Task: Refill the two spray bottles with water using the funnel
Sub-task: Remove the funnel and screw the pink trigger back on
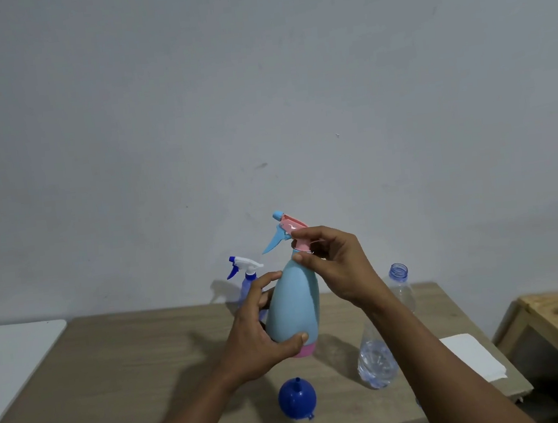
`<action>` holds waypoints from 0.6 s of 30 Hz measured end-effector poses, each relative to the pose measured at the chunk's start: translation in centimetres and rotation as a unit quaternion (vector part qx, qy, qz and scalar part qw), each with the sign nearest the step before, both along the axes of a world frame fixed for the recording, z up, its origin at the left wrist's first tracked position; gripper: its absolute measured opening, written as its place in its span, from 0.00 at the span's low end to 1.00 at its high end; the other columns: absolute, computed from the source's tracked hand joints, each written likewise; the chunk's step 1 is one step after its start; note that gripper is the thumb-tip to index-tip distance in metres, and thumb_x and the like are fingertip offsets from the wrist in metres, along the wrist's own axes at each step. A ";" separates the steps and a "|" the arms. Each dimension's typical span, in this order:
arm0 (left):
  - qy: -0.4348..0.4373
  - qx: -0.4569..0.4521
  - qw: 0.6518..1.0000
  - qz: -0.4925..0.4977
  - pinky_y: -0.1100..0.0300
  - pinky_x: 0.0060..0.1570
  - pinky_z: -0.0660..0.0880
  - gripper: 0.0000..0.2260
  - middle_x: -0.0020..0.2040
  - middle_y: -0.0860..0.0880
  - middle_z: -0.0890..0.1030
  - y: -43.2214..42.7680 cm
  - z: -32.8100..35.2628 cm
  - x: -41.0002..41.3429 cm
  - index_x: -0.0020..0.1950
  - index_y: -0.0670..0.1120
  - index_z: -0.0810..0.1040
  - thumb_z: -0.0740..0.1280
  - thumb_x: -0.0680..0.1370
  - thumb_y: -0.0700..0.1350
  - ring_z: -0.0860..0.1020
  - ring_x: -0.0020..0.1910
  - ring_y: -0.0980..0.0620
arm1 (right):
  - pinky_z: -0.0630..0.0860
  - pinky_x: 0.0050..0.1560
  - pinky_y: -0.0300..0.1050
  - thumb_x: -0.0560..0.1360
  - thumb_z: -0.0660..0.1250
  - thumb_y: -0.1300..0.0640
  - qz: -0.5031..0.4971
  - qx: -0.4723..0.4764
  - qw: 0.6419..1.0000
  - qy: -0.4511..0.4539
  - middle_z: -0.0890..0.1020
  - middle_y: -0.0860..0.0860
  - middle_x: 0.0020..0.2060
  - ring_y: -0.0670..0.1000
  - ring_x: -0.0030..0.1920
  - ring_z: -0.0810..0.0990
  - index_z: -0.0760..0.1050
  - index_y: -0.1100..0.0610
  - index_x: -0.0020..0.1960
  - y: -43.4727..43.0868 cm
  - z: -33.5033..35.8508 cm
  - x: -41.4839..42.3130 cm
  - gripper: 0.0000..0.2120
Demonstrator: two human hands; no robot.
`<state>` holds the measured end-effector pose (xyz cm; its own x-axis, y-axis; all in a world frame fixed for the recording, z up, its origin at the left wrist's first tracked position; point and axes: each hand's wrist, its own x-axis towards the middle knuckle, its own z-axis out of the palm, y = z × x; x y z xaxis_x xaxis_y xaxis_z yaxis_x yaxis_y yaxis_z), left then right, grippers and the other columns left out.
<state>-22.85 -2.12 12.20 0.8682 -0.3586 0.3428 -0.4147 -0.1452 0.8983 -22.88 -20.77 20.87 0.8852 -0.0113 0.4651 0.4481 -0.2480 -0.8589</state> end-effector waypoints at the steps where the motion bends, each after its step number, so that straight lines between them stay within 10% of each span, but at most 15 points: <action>1: 0.000 0.002 1.000 0.001 0.54 0.48 0.82 0.43 0.64 0.52 0.75 0.0 -0.1 0.1 0.70 0.63 0.63 0.83 0.62 0.47 0.78 0.60 0.49 | 0.79 0.52 0.59 0.73 0.75 0.63 -0.021 -0.016 1.000 -0.009 0.85 0.47 0.48 0.54 0.45 0.82 0.83 0.53 0.55 0.3 -0.1 0.2 0.13; 8: -0.002 -0.008 1.000 0.001 0.53 0.50 0.82 0.43 0.63 0.54 0.76 0.3 0.1 0.1 0.70 0.62 0.65 0.83 0.63 0.44 0.77 0.61 0.51 | 0.77 0.64 0.43 0.79 0.66 0.67 0.059 0.011 0.997 0.043 0.84 0.50 0.59 0.49 0.61 0.82 0.79 0.58 0.65 -0.7 0.5 -0.1 0.16; 18: -0.008 0.000 1.000 0.010 0.53 0.51 0.82 0.43 0.63 0.56 0.76 0.5 -0.1 0.3 0.71 0.61 0.64 0.83 0.63 0.45 0.77 0.62 0.51 | 0.78 0.63 0.55 0.78 0.68 0.63 0.027 -0.053 0.998 0.035 0.85 0.45 0.57 0.51 0.57 0.82 0.80 0.49 0.62 -0.2 0.3 0.4 0.15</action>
